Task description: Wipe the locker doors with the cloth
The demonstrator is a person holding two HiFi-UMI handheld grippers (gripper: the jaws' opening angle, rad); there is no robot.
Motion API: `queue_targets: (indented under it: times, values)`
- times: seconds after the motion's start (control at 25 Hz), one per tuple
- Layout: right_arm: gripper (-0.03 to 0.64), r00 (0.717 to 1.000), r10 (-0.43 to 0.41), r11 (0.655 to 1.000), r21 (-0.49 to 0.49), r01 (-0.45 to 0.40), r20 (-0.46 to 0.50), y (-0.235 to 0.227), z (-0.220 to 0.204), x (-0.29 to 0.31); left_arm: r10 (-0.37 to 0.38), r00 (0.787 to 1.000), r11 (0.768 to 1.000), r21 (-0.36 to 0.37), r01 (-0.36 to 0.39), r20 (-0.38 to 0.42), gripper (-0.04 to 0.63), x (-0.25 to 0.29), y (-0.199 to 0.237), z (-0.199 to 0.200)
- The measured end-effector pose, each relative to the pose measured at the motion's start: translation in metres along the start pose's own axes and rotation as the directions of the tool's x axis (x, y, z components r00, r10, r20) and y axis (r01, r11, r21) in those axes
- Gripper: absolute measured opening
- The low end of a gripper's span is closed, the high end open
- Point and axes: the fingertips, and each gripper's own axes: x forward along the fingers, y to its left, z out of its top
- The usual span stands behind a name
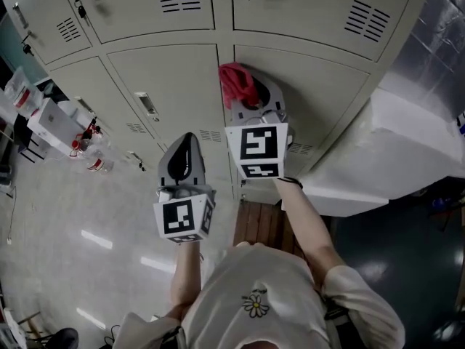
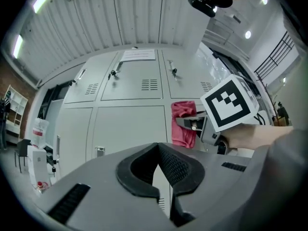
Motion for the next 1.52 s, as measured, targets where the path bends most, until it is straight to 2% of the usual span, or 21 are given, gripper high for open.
queue_targets:
  times: [0.28,0.52,0.84,1.16,1.36,1.52]
  values:
    - [0.029,1.0,-0.022,0.999,-0.048,0.022,-0.007,0.0,-0.001,0.0,0.016,1.0,1.0,0.003,-0.016,0.0,0.017,-0.002,0.005,0.001]
    - [0.029,0.998,-0.053,0.996,-0.077,0.051,-0.024,-0.023,-0.009,-0.015,-0.03,1.0,0.999,-0.014,0.03,0.003,0.017,0.004,-0.009,0.0]
    - [0.029,0.984,-0.168,0.98,-0.116,0.161,-0.057,-0.078,-0.026,-0.053,-0.106,0.994,0.994,-0.009,0.106,0.025,0.017,0.018,-0.042,0.004]
    - [0.029,0.947,-0.302,0.949,-0.13,0.288,-0.107,-0.134,-0.043,-0.09,-0.169,0.985,0.986,0.005,0.169,0.035,0.017,0.028,-0.068,0.006]
    - [0.029,0.923,-0.357,0.932,-0.119,0.342,-0.144,-0.162,-0.05,-0.108,-0.17,0.985,0.986,0.008,0.169,0.036,0.017,0.032,-0.067,0.006]
    - [0.029,0.886,-0.429,0.903,-0.111,0.415,-0.177,-0.189,-0.056,-0.125,-0.159,0.987,0.987,0.007,0.159,0.037,0.017,0.034,-0.062,0.006]
